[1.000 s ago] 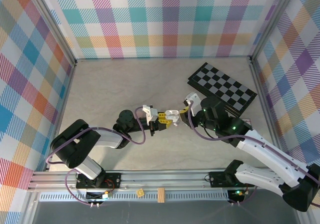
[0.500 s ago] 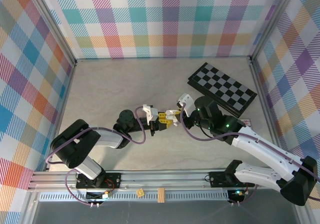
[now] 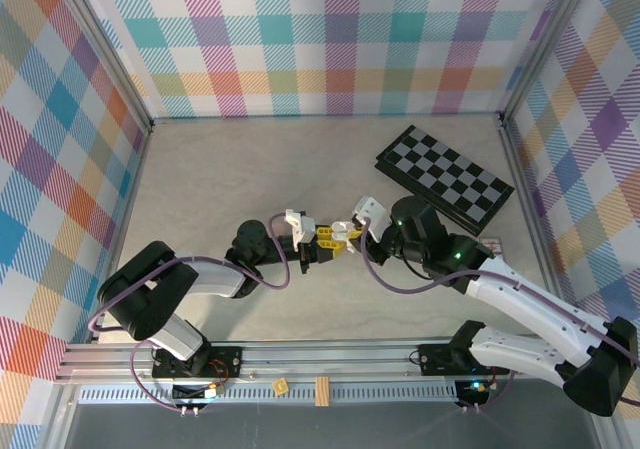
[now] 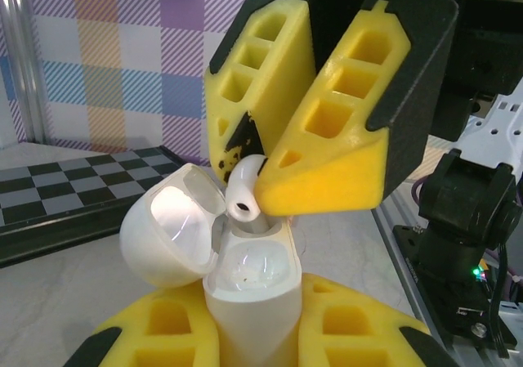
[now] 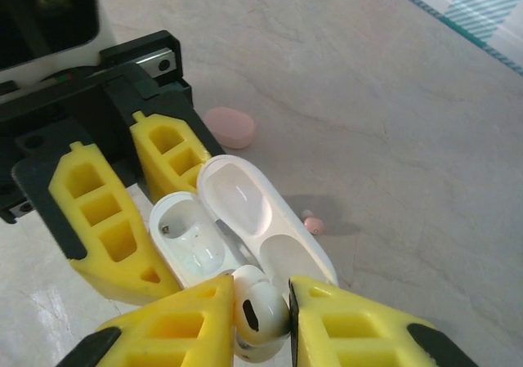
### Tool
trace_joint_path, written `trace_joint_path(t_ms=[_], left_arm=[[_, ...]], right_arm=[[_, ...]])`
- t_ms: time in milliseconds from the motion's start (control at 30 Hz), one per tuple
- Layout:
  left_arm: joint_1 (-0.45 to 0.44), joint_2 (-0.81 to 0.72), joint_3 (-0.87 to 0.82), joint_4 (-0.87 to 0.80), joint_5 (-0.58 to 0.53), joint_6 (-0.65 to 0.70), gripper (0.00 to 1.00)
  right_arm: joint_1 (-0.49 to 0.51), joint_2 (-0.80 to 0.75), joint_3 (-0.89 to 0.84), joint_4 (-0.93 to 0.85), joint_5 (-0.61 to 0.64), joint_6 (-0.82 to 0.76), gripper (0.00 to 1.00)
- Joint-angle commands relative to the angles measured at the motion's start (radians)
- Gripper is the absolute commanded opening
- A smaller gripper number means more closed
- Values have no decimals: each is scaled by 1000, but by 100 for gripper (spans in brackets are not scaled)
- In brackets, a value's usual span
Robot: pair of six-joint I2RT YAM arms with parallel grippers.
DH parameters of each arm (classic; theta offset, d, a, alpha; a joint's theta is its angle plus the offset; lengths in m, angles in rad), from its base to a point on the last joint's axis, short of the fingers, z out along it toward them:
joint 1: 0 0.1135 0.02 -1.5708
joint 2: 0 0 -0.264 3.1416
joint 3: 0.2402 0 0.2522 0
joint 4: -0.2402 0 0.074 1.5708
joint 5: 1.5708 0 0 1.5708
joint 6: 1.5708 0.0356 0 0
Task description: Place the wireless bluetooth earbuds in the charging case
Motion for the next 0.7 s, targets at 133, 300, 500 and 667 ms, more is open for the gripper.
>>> trace_joint_path(t_ms=[133, 300, 500, 667], left_arm=[[-6, -49, 12, 56, 3, -8, 1], [-7, -43, -10, 55, -16, 25, 1], [4, -57, -52, 54, -53, 73, 1], [9, -105, -102, 51, -83, 82, 1]], right_arm=[[7, -38, -6, -17, -56, -29, 49], [-36, -138, -57, 66, -76, 23, 57], [-163, -234, -130, 140, -198, 196, 68], [-291, -201, -160, 165, -178, 403, 73]])
